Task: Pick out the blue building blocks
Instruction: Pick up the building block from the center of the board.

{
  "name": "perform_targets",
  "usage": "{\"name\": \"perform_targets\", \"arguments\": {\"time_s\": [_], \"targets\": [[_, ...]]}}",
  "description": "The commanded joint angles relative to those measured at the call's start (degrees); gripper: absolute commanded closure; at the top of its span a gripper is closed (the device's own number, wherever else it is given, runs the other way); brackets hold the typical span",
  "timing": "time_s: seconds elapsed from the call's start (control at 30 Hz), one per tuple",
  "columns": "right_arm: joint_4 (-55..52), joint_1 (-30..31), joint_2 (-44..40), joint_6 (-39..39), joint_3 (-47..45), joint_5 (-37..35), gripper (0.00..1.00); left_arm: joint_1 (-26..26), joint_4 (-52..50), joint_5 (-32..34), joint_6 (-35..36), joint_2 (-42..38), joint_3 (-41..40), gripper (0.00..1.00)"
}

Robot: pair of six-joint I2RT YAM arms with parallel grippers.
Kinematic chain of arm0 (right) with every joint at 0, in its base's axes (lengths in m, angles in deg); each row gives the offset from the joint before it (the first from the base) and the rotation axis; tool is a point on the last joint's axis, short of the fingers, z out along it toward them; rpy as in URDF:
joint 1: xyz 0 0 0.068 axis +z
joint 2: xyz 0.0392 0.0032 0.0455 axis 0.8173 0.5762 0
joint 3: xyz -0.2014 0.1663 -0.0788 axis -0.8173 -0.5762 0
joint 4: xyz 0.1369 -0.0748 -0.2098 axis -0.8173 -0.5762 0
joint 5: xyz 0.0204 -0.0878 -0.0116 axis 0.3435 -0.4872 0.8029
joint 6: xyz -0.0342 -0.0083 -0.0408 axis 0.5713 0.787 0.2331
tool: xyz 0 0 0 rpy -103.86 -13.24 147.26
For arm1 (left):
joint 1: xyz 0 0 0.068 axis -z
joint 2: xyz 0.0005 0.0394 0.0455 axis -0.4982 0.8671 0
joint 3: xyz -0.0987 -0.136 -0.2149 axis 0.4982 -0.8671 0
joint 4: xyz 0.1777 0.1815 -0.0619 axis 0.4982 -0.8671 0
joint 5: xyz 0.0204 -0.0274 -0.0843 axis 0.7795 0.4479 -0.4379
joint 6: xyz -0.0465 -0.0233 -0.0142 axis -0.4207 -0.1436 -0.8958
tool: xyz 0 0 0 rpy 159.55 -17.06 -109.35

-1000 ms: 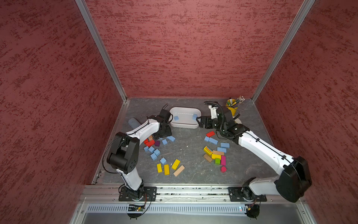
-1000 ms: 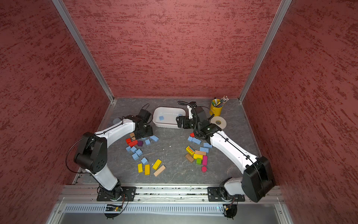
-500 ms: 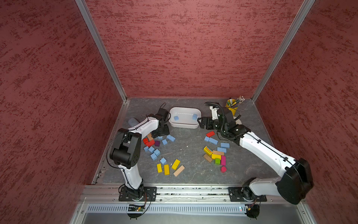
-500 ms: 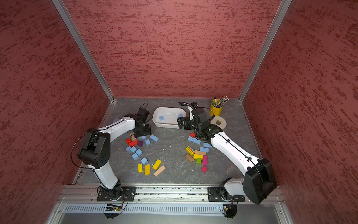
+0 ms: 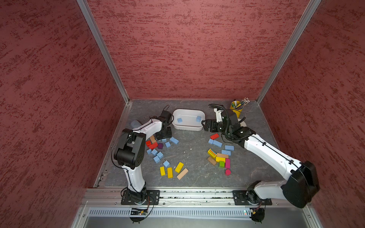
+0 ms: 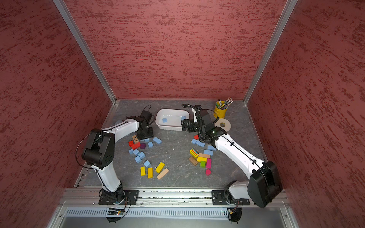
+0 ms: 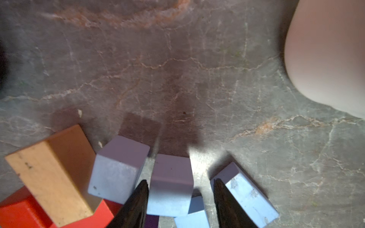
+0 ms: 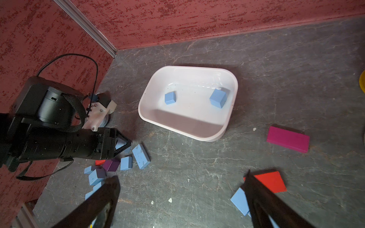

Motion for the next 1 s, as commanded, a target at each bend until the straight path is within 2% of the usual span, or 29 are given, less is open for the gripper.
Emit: {"name": "perform_targets", "arguments": {"time_s": [0.0,0.33,0.63,0.97], "targets": [[0.0,-0.2,-1.5,-0.7,-1.0,-1.7,0.01,-0.2,1.2,-0.6,0.6,1.1,0.6,0.51],[-0.2,-0.2,-1.8,-0.8,-1.6,-2.2,0.01,0.1,1.4,-1.1,0.4,1.7,0.5,0.63],[-0.2,-0.2,-2.3,-0.6,-1.8,-2.6,0.01,0.9,0.6,-0.4,0.2,-0.7,1.0,0.77],[0.7,-0.2,-4.6,-0.6,-2.7,-5.3,0.01,2.7,-3.6,-0.1,0.2,-7.6,6.8,0.82]]}}
